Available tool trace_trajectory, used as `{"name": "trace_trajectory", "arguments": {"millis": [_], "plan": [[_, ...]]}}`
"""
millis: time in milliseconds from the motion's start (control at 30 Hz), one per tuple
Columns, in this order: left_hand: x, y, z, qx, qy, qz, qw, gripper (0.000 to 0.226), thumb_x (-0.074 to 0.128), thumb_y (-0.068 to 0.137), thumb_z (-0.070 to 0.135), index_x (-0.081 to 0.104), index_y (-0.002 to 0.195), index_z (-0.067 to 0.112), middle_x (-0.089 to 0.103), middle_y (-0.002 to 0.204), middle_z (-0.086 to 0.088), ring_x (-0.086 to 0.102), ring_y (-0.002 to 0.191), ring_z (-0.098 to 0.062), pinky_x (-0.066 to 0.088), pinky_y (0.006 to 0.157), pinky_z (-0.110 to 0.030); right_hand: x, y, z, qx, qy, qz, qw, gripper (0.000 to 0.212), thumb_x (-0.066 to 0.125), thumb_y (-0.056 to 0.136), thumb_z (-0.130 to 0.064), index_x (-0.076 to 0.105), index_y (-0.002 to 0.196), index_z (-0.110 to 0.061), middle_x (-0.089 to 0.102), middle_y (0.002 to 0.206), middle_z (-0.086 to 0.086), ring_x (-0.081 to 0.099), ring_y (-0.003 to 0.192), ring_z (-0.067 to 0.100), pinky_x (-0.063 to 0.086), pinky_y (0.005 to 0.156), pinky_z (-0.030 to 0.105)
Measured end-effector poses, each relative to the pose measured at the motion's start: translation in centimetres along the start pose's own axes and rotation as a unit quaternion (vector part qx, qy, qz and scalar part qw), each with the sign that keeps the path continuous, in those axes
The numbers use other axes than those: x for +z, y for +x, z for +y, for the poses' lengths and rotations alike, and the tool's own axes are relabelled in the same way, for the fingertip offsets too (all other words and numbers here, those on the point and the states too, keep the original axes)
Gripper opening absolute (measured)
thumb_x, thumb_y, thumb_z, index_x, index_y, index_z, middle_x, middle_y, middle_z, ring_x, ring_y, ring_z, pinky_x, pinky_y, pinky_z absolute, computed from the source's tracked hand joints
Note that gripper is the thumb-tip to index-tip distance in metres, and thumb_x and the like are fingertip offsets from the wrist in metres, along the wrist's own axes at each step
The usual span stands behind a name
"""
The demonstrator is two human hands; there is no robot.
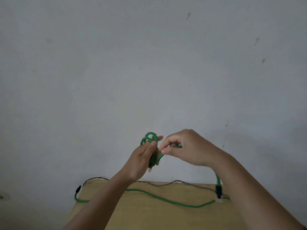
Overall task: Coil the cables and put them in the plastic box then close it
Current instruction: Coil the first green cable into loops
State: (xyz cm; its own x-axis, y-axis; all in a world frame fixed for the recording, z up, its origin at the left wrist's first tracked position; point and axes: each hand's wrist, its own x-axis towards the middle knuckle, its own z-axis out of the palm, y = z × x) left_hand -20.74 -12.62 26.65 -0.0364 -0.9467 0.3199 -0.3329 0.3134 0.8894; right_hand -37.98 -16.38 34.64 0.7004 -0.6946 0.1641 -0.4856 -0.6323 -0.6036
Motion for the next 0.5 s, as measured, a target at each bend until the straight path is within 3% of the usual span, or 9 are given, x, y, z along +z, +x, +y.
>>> {"name": "trace_trajectory", "arguments": {"millis": [33, 67, 100, 167, 267, 333, 400, 500], "plan": [[0.6, -0.7, 0.1, -0.002, -0.026, -0.041, 0.999, 0.054, 0.028, 0.095, 0.051, 0.062, 0.068, 0.019, 0.060, 0.064, 0.006, 0.056, 0.063, -0.006, 0.042, 0.063, -0.027, -0.8, 0.2, 0.0, 0.002, 0.021, -0.008, 1.000, 0.006, 0.071, 0.078, -0.035, 0.072, 0.083, -0.032, 0.073, 0.073, -0.007, 0.067, 0.071, 0.022, 0.054, 0.072, 0.036], [1.1, -1.3, 0.3, -0.008, -0.068, -0.076, 0.995, 0.053, 0.027, 0.096, 0.049, 0.064, 0.073, 0.018, 0.055, 0.056, 0.005, 0.049, 0.052, -0.010, 0.040, 0.057, -0.025, -1.5, 0.3, 0.1, 0.002, 0.053, -0.013, 0.999, 0.008, 0.074, 0.075, -0.035, 0.073, 0.081, -0.029, 0.073, 0.073, -0.003, 0.066, 0.070, 0.022, 0.055, 0.070, 0.034], [1.5, -1.9, 0.5, -0.014, -0.120, -0.103, 0.987, 0.052, 0.026, 0.096, 0.047, 0.065, 0.081, 0.016, 0.048, 0.052, 0.007, 0.042, 0.047, -0.011, 0.039, 0.052, -0.024, -2.1, 0.4, 0.3, 0.001, 0.085, -0.016, 0.996, 0.009, 0.076, 0.073, -0.033, 0.073, 0.079, -0.027, 0.072, 0.070, -0.001, 0.063, 0.064, 0.014, 0.053, 0.062, 0.025], [2.0, -2.7, 1.0, -0.019, -0.201, -0.130, 0.971, 0.056, 0.024, 0.095, 0.052, 0.064, 0.089, 0.013, 0.035, 0.049, 0.010, 0.029, 0.044, -0.010, 0.032, 0.048, -0.019, -2.6, 0.4, 0.5, 0.000, 0.123, -0.024, 0.992, 0.011, 0.078, 0.072, -0.032, 0.073, 0.078, -0.024, 0.066, 0.063, -0.006, 0.051, 0.056, 0.002, 0.041, 0.049, 0.012], [1.9, -2.8, 1.9, -0.001, -0.257, -0.151, 0.954, 0.055, 0.036, 0.085, 0.067, 0.058, 0.078, 0.018, 0.027, 0.049, 0.014, 0.020, 0.043, -0.007, 0.022, 0.044, -0.018, -2.0, 0.3, 1.4, 0.001, 0.191, -0.029, 0.981, 0.025, 0.073, 0.071, -0.040, 0.073, 0.089, -0.023, 0.057, 0.059, -0.009, 0.044, 0.055, 0.009, 0.035, 0.046, 0.014], [1.5, -2.3, 2.4, 0.009, -0.283, -0.144, 0.948, 0.042, 0.048, 0.084, 0.061, 0.054, 0.070, 0.021, 0.028, 0.047, 0.016, 0.020, 0.041, -0.004, 0.022, 0.043, -0.016, -1.3, 0.2, 1.8, -0.005, 0.234, -0.030, 0.972, 0.031, 0.068, 0.075, -0.041, 0.071, 0.100, -0.024, 0.048, 0.056, -0.011, 0.037, 0.054, 0.012, 0.033, 0.046, 0.015], [1.2, -2.0, 2.5, 0.010, -0.287, -0.137, 0.948, 0.034, 0.046, 0.086, 0.050, 0.052, 0.067, 0.022, 0.028, 0.047, 0.015, 0.020, 0.041, -0.004, 0.023, 0.042, -0.015, -0.9, 0.2, 1.9, -0.007, 0.245, -0.028, 0.969, 0.031, 0.063, 0.079, -0.041, 0.070, 0.106, -0.027, 0.039, 0.054, -0.009, 0.032, 0.051, 0.012, 0.031, 0.047, 0.016], [0.9, -1.6, 2.2, 0.022, -0.277, -0.125, 0.952, 0.033, 0.041, 0.089, 0.045, 0.051, 0.069, 0.021, 0.027, 0.049, 0.013, 0.020, 0.043, -0.007, 0.024, 0.044, -0.017, -0.1, 0.3, 1.5, -0.042, 0.227, 0.009, 0.973, 0.029, 0.059, 0.082, -0.039, 0.069, 0.108, -0.031, 0.045, 0.061, -0.010, 0.039, 0.056, 0.010, 0.034, 0.052, 0.015]]}}
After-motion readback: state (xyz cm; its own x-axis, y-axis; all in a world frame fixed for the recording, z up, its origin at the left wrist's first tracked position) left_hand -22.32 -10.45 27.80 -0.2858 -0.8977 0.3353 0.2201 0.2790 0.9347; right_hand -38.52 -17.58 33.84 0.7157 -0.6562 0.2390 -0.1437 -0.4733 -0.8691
